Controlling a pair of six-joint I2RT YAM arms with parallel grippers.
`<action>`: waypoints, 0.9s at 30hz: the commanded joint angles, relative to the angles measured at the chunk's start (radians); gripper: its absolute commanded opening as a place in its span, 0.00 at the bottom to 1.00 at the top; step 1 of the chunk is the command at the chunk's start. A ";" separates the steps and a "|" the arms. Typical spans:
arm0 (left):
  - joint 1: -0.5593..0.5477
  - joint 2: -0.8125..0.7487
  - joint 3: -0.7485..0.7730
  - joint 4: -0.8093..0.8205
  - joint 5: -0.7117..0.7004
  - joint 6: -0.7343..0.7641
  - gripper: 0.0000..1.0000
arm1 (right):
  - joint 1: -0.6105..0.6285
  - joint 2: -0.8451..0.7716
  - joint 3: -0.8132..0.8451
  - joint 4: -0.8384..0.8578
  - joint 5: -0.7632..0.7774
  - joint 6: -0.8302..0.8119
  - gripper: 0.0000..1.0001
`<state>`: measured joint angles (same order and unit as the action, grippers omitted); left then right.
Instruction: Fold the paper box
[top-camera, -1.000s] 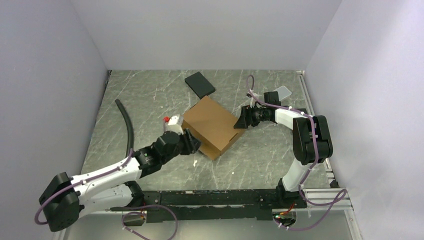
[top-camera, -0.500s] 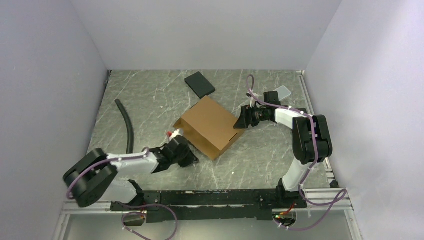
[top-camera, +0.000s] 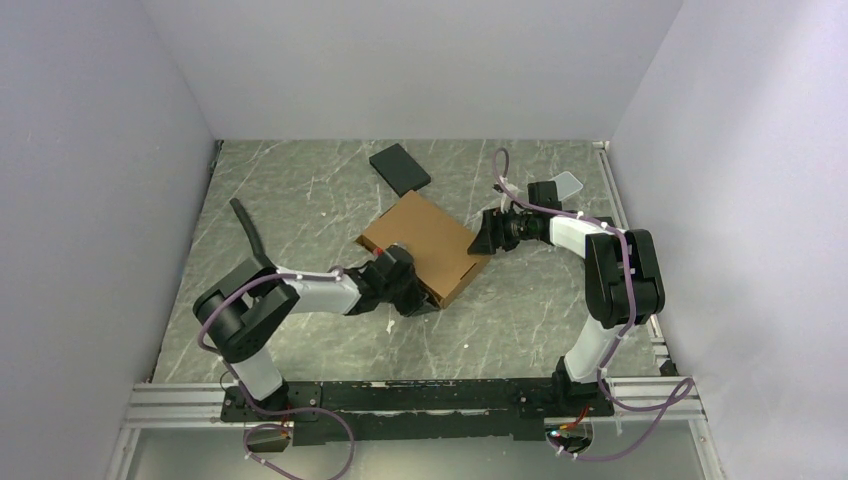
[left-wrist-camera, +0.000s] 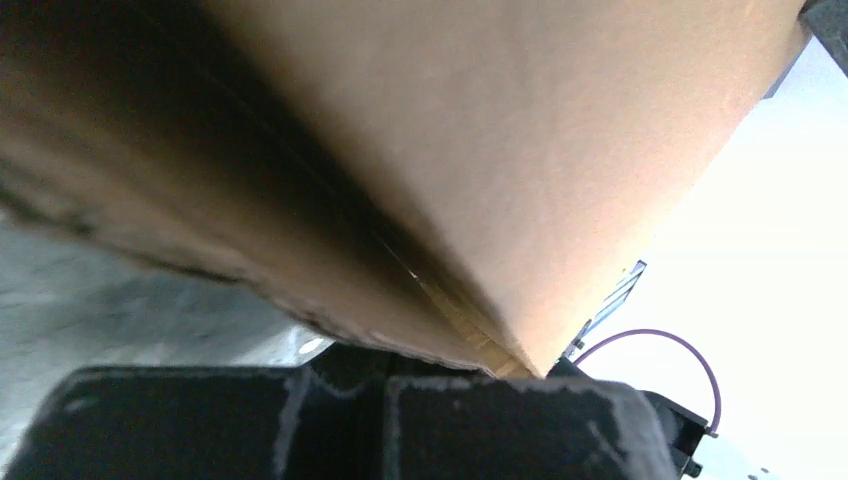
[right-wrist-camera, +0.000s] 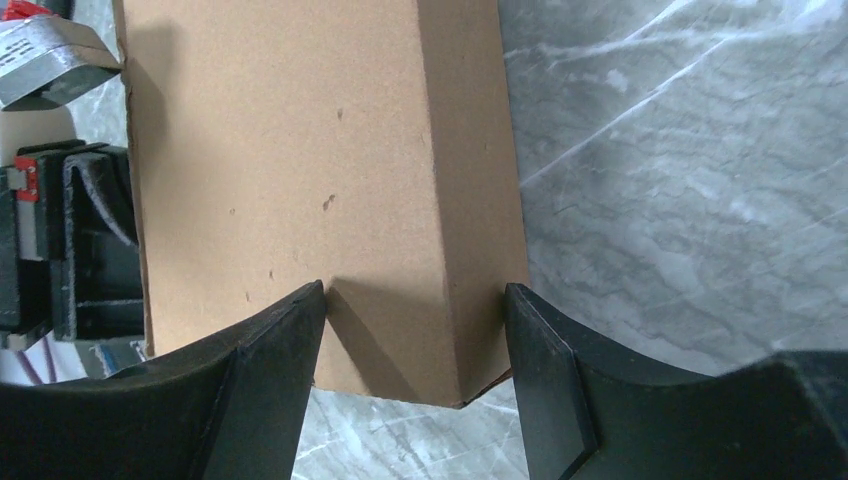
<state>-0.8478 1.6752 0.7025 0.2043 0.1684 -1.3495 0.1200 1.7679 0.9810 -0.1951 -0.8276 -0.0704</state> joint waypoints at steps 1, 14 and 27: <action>-0.002 -0.003 0.193 -0.011 -0.011 -0.006 0.00 | 0.036 0.034 -0.001 -0.032 0.038 -0.007 0.68; 0.023 -0.176 0.076 -0.467 -0.166 0.154 0.16 | 0.026 0.037 0.005 -0.036 0.084 -0.010 0.68; 0.507 -0.125 0.024 -0.360 -0.050 0.344 0.13 | 0.026 0.049 0.012 -0.042 0.079 -0.013 0.68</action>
<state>-0.4404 1.4593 0.6556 -0.2264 0.0467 -1.1057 0.1299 1.7798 0.9977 -0.1722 -0.7918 -0.0662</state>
